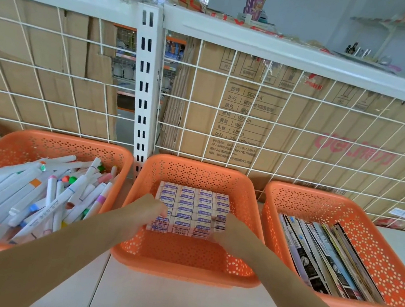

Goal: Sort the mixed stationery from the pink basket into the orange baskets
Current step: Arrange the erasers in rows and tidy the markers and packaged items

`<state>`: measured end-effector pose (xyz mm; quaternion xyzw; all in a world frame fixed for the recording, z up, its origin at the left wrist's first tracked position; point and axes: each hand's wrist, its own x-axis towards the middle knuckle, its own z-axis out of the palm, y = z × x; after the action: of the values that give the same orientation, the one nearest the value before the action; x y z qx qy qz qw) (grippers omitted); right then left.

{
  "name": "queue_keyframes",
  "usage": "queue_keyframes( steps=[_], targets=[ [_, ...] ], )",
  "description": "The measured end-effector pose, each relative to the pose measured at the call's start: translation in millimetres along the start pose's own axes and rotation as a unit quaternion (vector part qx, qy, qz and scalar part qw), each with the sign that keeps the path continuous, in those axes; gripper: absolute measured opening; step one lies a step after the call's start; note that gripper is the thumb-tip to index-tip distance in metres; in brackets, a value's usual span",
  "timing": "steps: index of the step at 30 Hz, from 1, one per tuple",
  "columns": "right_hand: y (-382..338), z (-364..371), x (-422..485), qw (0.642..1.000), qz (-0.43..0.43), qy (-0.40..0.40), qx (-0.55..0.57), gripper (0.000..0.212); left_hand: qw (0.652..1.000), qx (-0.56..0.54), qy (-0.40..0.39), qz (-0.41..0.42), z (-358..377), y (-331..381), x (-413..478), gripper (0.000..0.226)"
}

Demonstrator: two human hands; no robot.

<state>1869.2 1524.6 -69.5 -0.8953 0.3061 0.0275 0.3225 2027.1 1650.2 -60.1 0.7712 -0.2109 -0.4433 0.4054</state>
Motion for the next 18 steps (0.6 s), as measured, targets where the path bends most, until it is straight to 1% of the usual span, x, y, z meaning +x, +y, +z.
queue_keyframes(
  steps=[1, 2, 3, 4, 5, 6, 7, 8, 9, 11, 13, 15, 18],
  targets=[
    [0, 0, 0, 0.999, 0.019, 0.028, -0.033, 0.042, 0.998, 0.024, 0.002, 0.066, 1, 0, -3, 0.039],
    [-2, -1, -2, 0.995, 0.037, 0.051, -0.083, 0.041, 0.985, 0.085, 0.002, 0.149, 1, -1, -5, 0.038],
    [-4, -3, -3, 0.988, 0.052, 0.058, -0.131, 0.038, 0.959, 0.18, 0.01, 0.219, 1, -1, -6, 0.043],
    [-6, -5, -4, 0.98, 0.05, 0.06, -0.181, 0.035, 0.922, 0.293, 0.027, 0.252, 1, -1, -7, 0.053],
    [-10, -6, -4, 0.97, 0.04, 0.057, -0.232, 0.032, 0.871, 0.409, 0.052, 0.265, 1, -2, -3, 0.065],
    [-12, -8, -4, 0.96, 0.025, 0.05, -0.275, 0.03, 0.82, 0.503, 0.072, 0.263, 1, -5, 3, 0.077],
    [-13, -10, -2, 0.949, 0.014, 0.041, -0.311, 0.03, 0.775, 0.57, 0.078, 0.261, 1, -6, 7, 0.087],
    [-13, -10, 0, 0.939, 0.001, 0.036, -0.343, 0.03, 0.741, 0.616, 0.071, 0.258, 0, -5, 9, 0.092],
    [-13, -10, 2, 0.929, -0.008, 0.031, -0.37, 0.031, 0.718, 0.643, 0.057, 0.26, -1, -5, 13, 0.095],
    [-13, -10, 5, 0.913, -0.027, 0.02, -0.408, 0.03, 0.7, 0.664, 0.038, 0.26, -2, -2, 20, 0.098],
    [-13, -9, 9, 0.901, -0.044, 0.012, -0.431, 0.03, 0.693, 0.676, 0.025, 0.249, -2, -1, 27, 0.103],
    [-13, -9, 12, 0.898, -0.053, 0.01, -0.437, 0.028, 0.688, 0.685, 0.016, 0.24, -1, 1, 30, 0.107],
    [-11, -9, 14, 0.901, -0.063, 0.011, -0.429, 0.027, 0.692, 0.68, 0.003, 0.241, 0, 4, 31, 0.105]
  ],
)
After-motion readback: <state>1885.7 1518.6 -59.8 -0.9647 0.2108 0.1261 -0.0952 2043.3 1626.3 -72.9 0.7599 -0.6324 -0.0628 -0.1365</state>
